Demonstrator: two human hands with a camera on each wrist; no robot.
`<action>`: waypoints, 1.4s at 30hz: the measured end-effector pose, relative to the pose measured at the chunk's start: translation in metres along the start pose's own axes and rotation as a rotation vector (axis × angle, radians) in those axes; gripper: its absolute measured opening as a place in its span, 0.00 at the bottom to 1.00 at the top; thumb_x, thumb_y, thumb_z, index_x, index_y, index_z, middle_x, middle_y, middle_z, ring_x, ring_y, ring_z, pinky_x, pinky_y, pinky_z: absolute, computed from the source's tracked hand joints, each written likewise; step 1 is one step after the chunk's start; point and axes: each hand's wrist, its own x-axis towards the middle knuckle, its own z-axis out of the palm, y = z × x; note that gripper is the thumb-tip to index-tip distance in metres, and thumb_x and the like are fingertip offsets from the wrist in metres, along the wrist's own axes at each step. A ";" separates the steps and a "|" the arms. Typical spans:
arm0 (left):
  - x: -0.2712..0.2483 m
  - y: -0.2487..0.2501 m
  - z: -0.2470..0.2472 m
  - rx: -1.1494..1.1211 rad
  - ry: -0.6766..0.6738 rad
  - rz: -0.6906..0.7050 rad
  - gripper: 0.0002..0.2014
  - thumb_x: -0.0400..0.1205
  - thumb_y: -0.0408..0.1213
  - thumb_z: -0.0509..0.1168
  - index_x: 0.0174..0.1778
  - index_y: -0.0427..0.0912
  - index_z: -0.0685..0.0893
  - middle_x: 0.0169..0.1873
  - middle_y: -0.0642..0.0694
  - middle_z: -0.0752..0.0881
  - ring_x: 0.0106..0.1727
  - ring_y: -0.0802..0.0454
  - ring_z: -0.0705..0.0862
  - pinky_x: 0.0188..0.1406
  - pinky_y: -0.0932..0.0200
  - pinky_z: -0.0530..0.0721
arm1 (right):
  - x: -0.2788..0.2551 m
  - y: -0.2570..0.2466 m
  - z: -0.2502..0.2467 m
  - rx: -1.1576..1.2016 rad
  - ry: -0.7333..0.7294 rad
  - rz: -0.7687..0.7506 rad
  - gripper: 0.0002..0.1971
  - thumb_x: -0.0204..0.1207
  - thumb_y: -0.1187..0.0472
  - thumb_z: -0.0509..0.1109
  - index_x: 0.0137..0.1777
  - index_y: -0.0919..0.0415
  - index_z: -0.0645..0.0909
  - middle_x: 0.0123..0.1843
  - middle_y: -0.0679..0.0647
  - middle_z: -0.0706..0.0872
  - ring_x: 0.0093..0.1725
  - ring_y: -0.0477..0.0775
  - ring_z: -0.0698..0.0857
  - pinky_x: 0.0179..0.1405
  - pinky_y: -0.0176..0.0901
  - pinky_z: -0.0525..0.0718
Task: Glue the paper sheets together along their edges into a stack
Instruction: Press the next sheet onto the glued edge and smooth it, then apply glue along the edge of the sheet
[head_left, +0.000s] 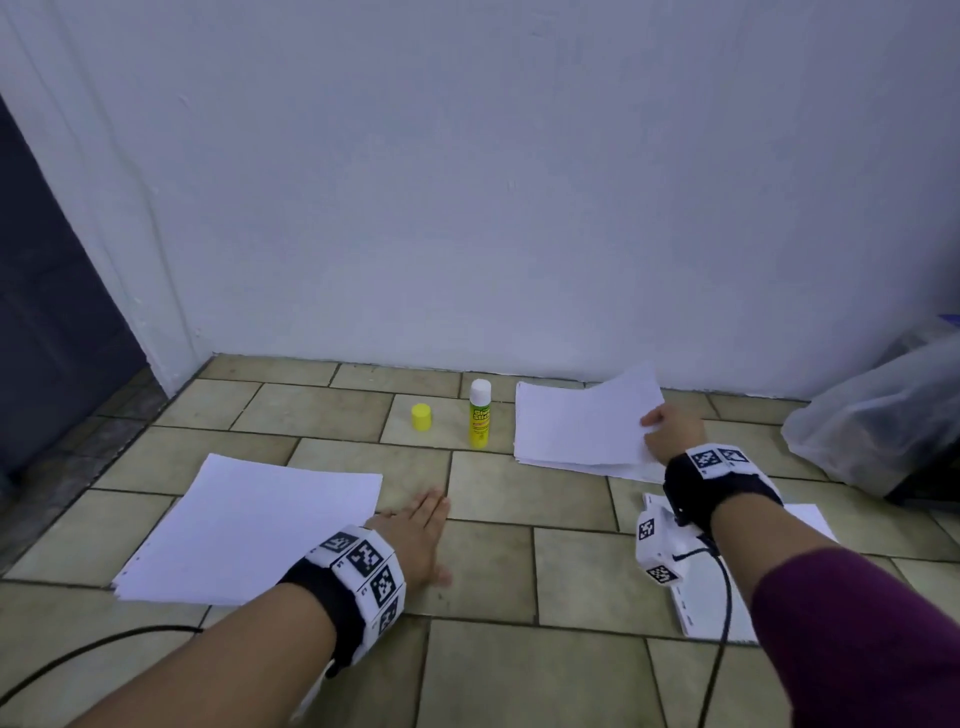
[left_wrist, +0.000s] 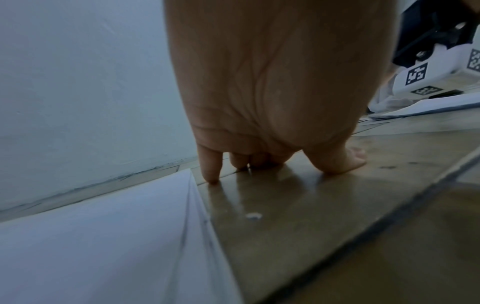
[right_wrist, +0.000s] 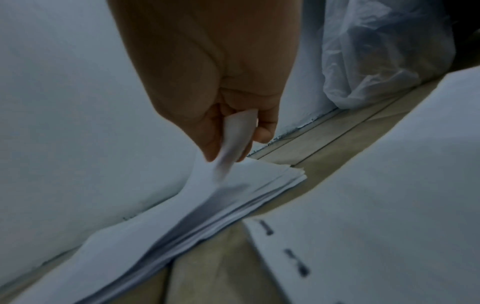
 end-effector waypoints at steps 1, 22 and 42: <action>-0.001 -0.001 0.001 -0.003 0.006 0.006 0.43 0.86 0.55 0.55 0.84 0.41 0.34 0.83 0.47 0.32 0.84 0.53 0.36 0.82 0.47 0.49 | 0.001 0.000 0.000 -0.066 -0.038 0.005 0.13 0.76 0.70 0.68 0.60 0.65 0.80 0.63 0.61 0.83 0.63 0.61 0.81 0.57 0.41 0.75; -0.004 0.000 -0.003 0.013 -0.007 0.021 0.42 0.87 0.54 0.54 0.83 0.41 0.33 0.83 0.47 0.31 0.84 0.53 0.34 0.83 0.48 0.48 | -0.007 -0.008 -0.026 -0.678 -0.312 -0.142 0.30 0.83 0.48 0.61 0.82 0.54 0.59 0.82 0.54 0.65 0.79 0.56 0.67 0.77 0.47 0.65; -0.022 -0.005 -0.007 -0.027 0.134 0.018 0.38 0.86 0.55 0.56 0.86 0.42 0.46 0.85 0.48 0.44 0.85 0.51 0.48 0.80 0.45 0.61 | -0.114 0.045 -0.018 -0.624 -0.581 -0.168 0.48 0.81 0.49 0.66 0.83 0.64 0.32 0.85 0.60 0.35 0.85 0.56 0.46 0.80 0.49 0.57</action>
